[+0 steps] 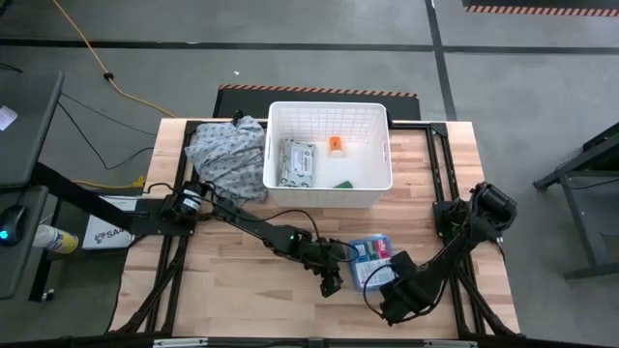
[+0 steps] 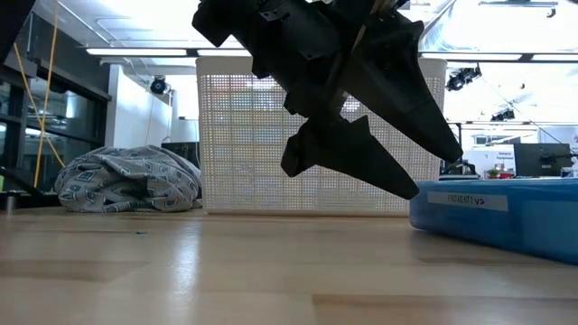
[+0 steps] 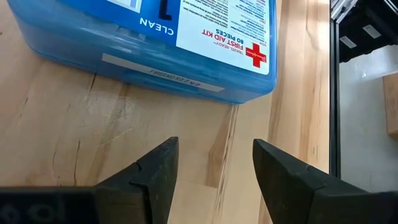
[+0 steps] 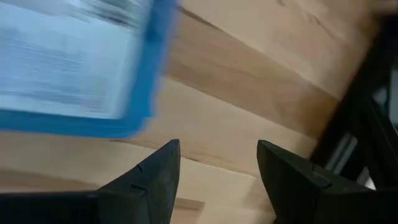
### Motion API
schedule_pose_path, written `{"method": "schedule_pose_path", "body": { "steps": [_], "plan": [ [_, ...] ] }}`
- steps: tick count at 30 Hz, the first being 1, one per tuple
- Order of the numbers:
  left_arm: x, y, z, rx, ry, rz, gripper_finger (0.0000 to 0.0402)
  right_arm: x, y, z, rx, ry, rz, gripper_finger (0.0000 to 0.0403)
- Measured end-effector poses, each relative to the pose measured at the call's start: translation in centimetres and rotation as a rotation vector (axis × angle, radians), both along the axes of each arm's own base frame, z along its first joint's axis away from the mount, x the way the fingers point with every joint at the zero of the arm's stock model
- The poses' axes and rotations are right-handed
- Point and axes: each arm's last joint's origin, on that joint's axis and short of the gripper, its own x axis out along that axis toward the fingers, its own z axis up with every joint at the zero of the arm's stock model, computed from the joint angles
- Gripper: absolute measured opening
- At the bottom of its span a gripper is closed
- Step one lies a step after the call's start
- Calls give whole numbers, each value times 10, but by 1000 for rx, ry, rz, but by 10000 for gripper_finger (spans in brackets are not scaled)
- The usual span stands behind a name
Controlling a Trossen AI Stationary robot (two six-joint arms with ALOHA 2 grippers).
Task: Pick & place medical supplies in basket/bin
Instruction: Put the blue first aid kit in the white bin
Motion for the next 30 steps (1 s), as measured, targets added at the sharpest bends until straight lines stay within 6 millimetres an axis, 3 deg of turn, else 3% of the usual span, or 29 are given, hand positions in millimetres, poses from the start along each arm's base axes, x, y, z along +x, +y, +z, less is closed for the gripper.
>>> {"method": "schedule_pose_path", "body": {
  "steps": [7, 18, 23, 30],
  "plan": [
    [1, 2, 0, 31, -11, 36, 239, -8, -3, -13, 3, 31, -7, 204],
    [8, 24, 1, 1, -11, 108, 239, -1, -14, -12, -81, -7, 19, 205],
    [8, 23, 1, -25, -4, 108, 239, -3, -17, -10, -110, 19, 15, 204],
    [8, 23, 1, -39, -5, 119, 239, 6, -22, -5, -113, -92, 52, 204]
  ]
}}
